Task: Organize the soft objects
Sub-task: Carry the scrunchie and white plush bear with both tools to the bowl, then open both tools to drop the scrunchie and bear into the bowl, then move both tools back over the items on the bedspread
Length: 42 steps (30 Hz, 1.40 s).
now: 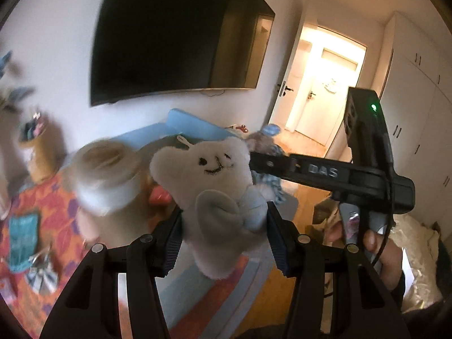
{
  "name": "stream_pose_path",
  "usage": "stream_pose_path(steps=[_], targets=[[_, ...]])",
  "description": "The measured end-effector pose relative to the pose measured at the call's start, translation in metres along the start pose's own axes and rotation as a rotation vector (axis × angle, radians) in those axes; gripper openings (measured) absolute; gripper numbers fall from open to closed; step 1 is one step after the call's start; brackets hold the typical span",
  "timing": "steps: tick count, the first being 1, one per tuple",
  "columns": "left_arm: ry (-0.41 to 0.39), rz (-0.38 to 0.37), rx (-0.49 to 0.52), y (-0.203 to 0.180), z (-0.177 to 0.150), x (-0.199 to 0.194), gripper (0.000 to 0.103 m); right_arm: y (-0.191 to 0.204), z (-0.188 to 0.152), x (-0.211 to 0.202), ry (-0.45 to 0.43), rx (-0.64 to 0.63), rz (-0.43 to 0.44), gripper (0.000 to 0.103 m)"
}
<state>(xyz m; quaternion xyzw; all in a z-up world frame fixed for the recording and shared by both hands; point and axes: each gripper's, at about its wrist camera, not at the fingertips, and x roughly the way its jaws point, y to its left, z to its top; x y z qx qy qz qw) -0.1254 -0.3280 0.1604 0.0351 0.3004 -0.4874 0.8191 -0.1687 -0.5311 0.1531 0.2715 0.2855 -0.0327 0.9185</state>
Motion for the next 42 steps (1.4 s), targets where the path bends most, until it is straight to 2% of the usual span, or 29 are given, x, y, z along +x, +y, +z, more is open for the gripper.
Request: stream_pose_path(steps=[4,7,10,11,12,13,14,17,20,24,27,33,35,37,42], targets=[[0.023,0.048,0.005,-0.012,0.021,0.045,0.052,-0.016,0.032,0.018,-0.026,0.023,-0.057,0.034],[0.058,0.076,0.003,-0.012,0.03,0.078,0.052,-0.034,0.051,0.043,0.009,0.053,-0.116,0.037],[0.054,0.163,0.024,-0.011,0.036,0.103,0.067,-0.053,0.063,0.07,0.059,0.074,-0.161,0.042],[0.046,0.195,0.027,-0.009,0.038,0.111,0.077,-0.06,0.068,0.079,0.076,0.073,-0.163,0.052],[0.045,0.205,0.022,-0.006,0.038,0.116,0.082,-0.065,0.072,0.085,0.089,0.073,-0.155,0.057],[0.051,0.196,0.014,-0.003,0.039,0.121,0.091,-0.07,0.075,0.09,0.102,0.073,-0.143,0.064],[0.056,0.185,0.008,-0.002,0.04,0.126,0.093,-0.076,0.079,0.095,0.115,0.076,-0.135,0.064],[0.068,0.155,0.014,-0.005,0.037,0.129,0.093,-0.083,0.084,0.096,0.148,0.057,-0.134,0.064],[0.068,0.132,0.056,-0.013,0.032,0.127,0.093,-0.084,0.084,0.083,0.127,0.06,-0.095,0.068],[0.071,0.136,0.162,-0.038,0.017,0.111,0.093,-0.079,0.076,0.061,0.067,0.048,-0.052,0.069],[0.053,0.142,0.233,-0.055,0.006,0.087,0.093,-0.069,0.067,0.046,0.057,0.039,-0.048,0.069],[-0.011,0.119,0.253,-0.06,-0.022,0.009,0.093,-0.041,0.03,0.003,0.02,-0.009,0.019,0.07],[-0.024,0.133,0.24,-0.051,-0.035,-0.019,0.094,-0.026,0.011,-0.011,0.008,-0.054,0.042,0.077],[-0.031,0.173,0.218,-0.037,-0.049,-0.046,0.094,-0.01,-0.009,-0.022,-0.001,-0.11,0.07,0.082],[-0.056,0.328,0.125,0.009,-0.077,-0.1,0.096,0.042,-0.038,-0.027,0.041,-0.231,0.149,0.082]])
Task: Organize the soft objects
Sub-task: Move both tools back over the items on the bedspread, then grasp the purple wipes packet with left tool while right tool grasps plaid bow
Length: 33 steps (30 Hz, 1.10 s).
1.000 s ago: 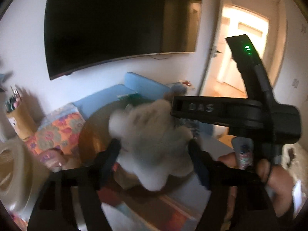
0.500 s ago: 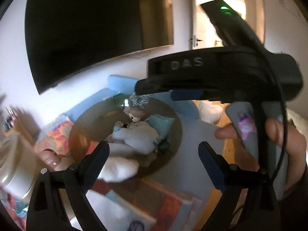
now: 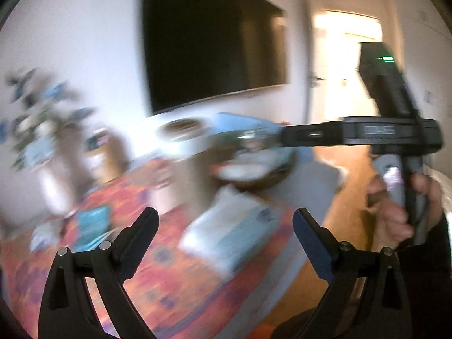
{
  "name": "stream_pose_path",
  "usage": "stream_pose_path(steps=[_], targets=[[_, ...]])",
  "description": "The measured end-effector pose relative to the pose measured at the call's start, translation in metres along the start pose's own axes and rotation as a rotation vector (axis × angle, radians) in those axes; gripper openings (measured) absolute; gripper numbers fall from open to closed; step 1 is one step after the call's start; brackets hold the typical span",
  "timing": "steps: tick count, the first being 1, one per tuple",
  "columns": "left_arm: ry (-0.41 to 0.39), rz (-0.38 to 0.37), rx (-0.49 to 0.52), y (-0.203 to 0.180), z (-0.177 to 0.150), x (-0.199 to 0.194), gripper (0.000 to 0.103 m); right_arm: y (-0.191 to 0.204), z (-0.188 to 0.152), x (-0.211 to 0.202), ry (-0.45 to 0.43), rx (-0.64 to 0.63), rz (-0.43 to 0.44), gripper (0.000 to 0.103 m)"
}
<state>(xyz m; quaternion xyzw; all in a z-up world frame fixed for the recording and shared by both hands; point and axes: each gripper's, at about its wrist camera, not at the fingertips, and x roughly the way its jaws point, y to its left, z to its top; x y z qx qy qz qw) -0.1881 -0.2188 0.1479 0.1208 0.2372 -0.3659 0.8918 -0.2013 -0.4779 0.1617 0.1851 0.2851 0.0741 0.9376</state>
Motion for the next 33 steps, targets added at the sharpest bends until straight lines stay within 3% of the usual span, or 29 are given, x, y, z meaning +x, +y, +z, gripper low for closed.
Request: stream_pose_path(steps=[4,7,10,14,16,20,23,33], targets=[[0.025,0.155,-0.126,0.068,-0.032,-0.02,0.1,0.062,-0.01,0.02,0.039,-0.117,0.075,0.088],[0.07,0.226,-0.251,0.124,-0.058,-0.024,0.102,0.112,-0.023,0.05,0.091,-0.188,0.147,0.095],[0.094,0.291,-0.364,0.17,-0.084,-0.02,0.102,0.162,-0.04,0.109,0.218,-0.213,0.205,0.096],[0.161,0.399,-0.432,0.216,-0.116,-0.005,0.102,0.203,-0.063,0.182,0.327,-0.271,0.176,0.096],[0.19,0.433,-0.461,0.233,-0.133,0.006,0.102,0.21,-0.074,0.216,0.355,-0.289,0.144,0.096],[0.209,0.414,-0.556,0.255,-0.158,0.023,0.102,0.195,-0.087,0.263,0.373,-0.246,0.083,0.096],[0.24,0.418,-0.574,0.258,-0.161,0.03,0.102,0.18,-0.097,0.278,0.351,-0.219,0.035,0.096],[0.285,0.428,-0.585,0.26,-0.164,0.037,0.102,0.164,-0.099,0.284,0.358,-0.15,0.016,0.096]])
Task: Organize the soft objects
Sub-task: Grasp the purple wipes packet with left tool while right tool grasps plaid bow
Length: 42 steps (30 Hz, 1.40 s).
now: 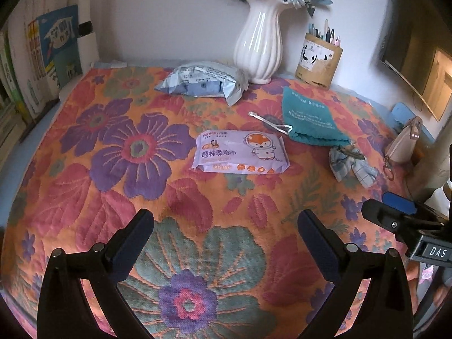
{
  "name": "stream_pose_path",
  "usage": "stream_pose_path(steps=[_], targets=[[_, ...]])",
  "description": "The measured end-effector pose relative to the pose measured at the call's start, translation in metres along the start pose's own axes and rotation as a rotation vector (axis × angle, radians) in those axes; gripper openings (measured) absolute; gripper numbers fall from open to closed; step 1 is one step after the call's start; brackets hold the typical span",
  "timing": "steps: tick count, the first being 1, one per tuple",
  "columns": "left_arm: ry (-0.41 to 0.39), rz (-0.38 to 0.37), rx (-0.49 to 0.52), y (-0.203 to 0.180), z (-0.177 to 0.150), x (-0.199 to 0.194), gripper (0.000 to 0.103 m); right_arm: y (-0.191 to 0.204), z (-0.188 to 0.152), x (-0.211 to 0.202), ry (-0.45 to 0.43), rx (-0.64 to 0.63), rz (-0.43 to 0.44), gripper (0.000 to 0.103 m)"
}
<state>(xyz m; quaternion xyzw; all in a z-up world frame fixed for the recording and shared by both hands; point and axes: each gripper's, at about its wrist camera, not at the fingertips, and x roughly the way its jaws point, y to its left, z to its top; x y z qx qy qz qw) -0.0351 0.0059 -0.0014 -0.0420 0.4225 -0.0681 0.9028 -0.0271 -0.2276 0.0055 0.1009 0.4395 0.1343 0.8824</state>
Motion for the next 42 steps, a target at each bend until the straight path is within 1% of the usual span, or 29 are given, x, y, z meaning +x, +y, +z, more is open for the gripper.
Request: stream_pose_path(steps=[2,4,6,8,9,11,13,14,15,16,17,19,20,21,22,23,24,25,26,28,29,32,33,35,36,39,41,42], targets=[[0.013,0.003,-0.006,0.001,0.001,0.002,0.102,0.001,0.0,0.0,0.002,-0.005,-0.004,0.097],[0.05,-0.003,-0.012,0.002,0.002,0.005,0.102,0.0,0.0,0.0,0.009,-0.002,-0.002,0.097],[0.069,-0.016,-0.03,0.002,0.004,0.001,0.102,-0.001,0.003,0.001,0.015,0.012,-0.001,0.097],[0.064,-0.07,-0.068,0.001,0.011,-0.009,0.102,-0.005,0.012,0.003,0.025,0.036,-0.036,0.097],[0.046,-0.101,-0.086,-0.002,0.017,-0.014,0.102,-0.007,0.018,0.005,0.027,0.042,-0.057,0.097],[0.019,-0.137,-0.111,-0.007,0.029,-0.015,0.102,-0.01,0.033,0.014,0.035,0.043,-0.075,0.097],[0.059,-0.127,-0.126,-0.015,0.042,0.002,0.102,-0.013,0.043,0.03,0.063,0.043,-0.065,0.097],[0.068,-0.122,-0.114,-0.019,0.045,0.009,0.102,-0.014,0.047,0.032,0.038,0.044,-0.069,0.097],[0.064,-0.108,-0.092,-0.024,0.047,0.016,0.102,-0.014,0.049,0.032,0.025,0.045,-0.061,0.097],[0.06,-0.079,-0.061,-0.029,0.048,0.024,0.103,-0.014,0.05,0.033,0.03,0.047,-0.032,0.097],[0.056,-0.083,-0.044,-0.031,0.049,0.029,0.103,-0.012,0.05,0.034,0.039,0.045,0.01,0.091],[0.039,-0.096,-0.053,-0.025,0.05,0.03,0.103,-0.007,0.046,0.033,0.049,0.011,-0.004,0.089],[0.03,-0.084,-0.068,-0.021,0.05,0.03,0.102,-0.005,0.043,0.032,0.052,-0.024,-0.004,0.089],[0.03,-0.076,-0.075,-0.017,0.051,0.03,0.102,-0.006,0.041,0.03,0.048,-0.035,0.018,0.089],[0.044,-0.078,-0.079,-0.014,0.051,0.032,0.102,-0.007,0.039,0.027,0.043,-0.033,0.069,0.09],[0.054,-0.088,-0.079,-0.011,0.051,0.034,0.102,-0.008,0.038,0.024,0.041,-0.019,0.149,0.09],[0.062,-0.1,-0.08,-0.009,0.05,0.035,0.102,-0.008,0.037,0.023,0.043,-0.008,0.195,0.09],[0.064,-0.115,-0.08,-0.008,0.05,0.036,0.102,-0.006,0.036,0.023,0.049,-0.004,0.228,0.09],[0.063,-0.129,-0.078,-0.008,0.049,0.036,0.102,0.0,0.034,0.025,0.061,-0.019,0.244,0.09],[0.057,-0.147,-0.064,-0.011,0.05,0.036,0.102,0.012,0.03,0.026,0.071,-0.073,0.244,0.09],[0.057,-0.138,-0.05,-0.013,0.051,0.037,0.102,0.021,0.027,0.025,0.083,-0.117,0.265,0.09],[0.067,-0.099,-0.003,-0.022,0.053,0.044,0.102,0.046,0.011,0.016,0.135,-0.23,0.42,0.09],[0.07,-0.088,0.008,-0.024,0.053,0.046,0.102,0.05,0.006,0.011,0.13,-0.259,0.426,0.09],[0.08,-0.056,0.027,-0.025,0.052,0.05,0.102,0.054,-0.003,0.005,0.126,-0.289,0.384,0.09],[0.089,-0.048,0.024,-0.023,0.051,0.05,0.101,0.052,-0.005,0.006,0.135,-0.282,0.352,0.09],[0.08,-0.031,0.012,-0.012,0.047,0.043,0.101,0.039,-0.003,0.007,0.123,-0.228,0.259,0.09],[0.083,-0.012,0.007,0.003,0.04,0.035,0.101,0.029,0.003,0.008,0.109,-0.185,0.157,0.09],[0.081,0.006,0.001,0.012,0.037,0.031,0.101,0.026,0.005,0.009,0.102,-0.171,0.129,0.09]])
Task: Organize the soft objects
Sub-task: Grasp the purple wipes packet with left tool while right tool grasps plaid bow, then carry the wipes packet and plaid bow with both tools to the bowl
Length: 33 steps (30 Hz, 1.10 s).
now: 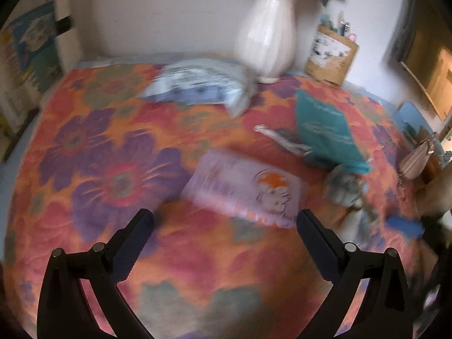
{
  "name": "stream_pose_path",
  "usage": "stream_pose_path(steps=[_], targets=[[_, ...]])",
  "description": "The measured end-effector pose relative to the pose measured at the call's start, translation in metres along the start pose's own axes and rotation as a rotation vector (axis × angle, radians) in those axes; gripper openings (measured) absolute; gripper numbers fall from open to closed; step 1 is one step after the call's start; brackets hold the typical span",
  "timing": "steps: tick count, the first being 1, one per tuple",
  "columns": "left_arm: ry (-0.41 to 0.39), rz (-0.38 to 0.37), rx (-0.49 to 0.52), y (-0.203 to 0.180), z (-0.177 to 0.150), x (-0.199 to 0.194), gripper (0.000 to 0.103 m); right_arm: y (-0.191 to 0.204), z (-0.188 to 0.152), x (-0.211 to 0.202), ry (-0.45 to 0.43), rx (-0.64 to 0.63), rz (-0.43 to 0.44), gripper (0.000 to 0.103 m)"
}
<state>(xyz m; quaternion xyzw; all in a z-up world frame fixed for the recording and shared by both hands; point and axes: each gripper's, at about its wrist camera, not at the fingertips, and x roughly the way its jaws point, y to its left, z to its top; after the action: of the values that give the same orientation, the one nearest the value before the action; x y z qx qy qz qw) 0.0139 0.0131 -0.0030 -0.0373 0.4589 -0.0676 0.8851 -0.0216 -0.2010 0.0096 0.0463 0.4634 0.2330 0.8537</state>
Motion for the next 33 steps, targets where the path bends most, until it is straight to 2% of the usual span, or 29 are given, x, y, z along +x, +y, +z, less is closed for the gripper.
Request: stream_pose_path(steps=[3,4,5,9,10,12,14,15,16,17,19,21,22,23,28,33], targets=[[0.003,0.085,-0.048,0.036,-0.011,-0.009,0.1,-0.006,0.006,0.001,-0.009,0.038,-0.044,0.086],[0.007,0.106,-0.069,0.045,-0.012,-0.01,0.1,-0.005,0.008,0.003,-0.007,0.04,-0.052,0.079],[0.009,0.106,-0.09,0.055,-0.012,-0.012,0.1,-0.004,0.012,0.008,-0.003,0.039,-0.061,0.076],[-0.007,-0.033,-0.146,0.065,-0.009,-0.023,0.1,0.007,0.025,0.02,-0.007,0.02,-0.1,0.075],[-0.005,-0.082,-0.136,0.056,-0.005,-0.023,0.1,0.01,0.024,0.023,-0.007,0.016,-0.105,0.075],[-0.001,-0.134,-0.1,0.037,0.002,-0.019,0.1,0.017,0.029,0.032,-0.009,-0.002,-0.162,0.07],[0.005,-0.13,-0.065,0.017,0.008,-0.009,0.1,0.022,0.029,0.036,-0.02,-0.031,-0.23,0.061],[0.006,-0.101,-0.042,0.005,0.013,0.0,0.1,0.023,0.029,0.038,-0.027,-0.044,-0.262,0.059],[0.005,-0.08,-0.03,-0.004,0.014,0.006,0.098,0.023,0.028,0.039,-0.031,-0.052,-0.272,0.058],[0.007,-0.059,-0.018,-0.01,0.017,0.012,0.089,0.025,0.028,0.039,-0.035,-0.057,-0.275,0.054],[0.013,0.004,0.017,-0.019,0.02,0.025,0.081,0.024,0.027,0.037,-0.041,-0.059,-0.27,0.049],[-0.018,0.061,0.075,-0.028,0.021,0.028,0.065,0.023,0.027,0.035,-0.051,-0.056,-0.259,0.041],[-0.025,0.054,0.101,-0.032,0.02,0.027,0.047,0.022,0.026,0.034,-0.056,-0.054,-0.254,0.037],[-0.027,0.043,0.108,-0.034,0.02,0.026,0.037,0.023,0.026,0.033,-0.061,-0.056,-0.249,0.035],[-0.039,-0.002,0.112,-0.035,0.009,0.016,0.037,0.028,0.019,0.028,-0.054,-0.069,-0.205,0.03],[-0.079,-0.031,0.085,-0.039,-0.008,-0.004,0.036,0.034,-0.007,0.008,-0.04,-0.048,-0.149,0.03]])
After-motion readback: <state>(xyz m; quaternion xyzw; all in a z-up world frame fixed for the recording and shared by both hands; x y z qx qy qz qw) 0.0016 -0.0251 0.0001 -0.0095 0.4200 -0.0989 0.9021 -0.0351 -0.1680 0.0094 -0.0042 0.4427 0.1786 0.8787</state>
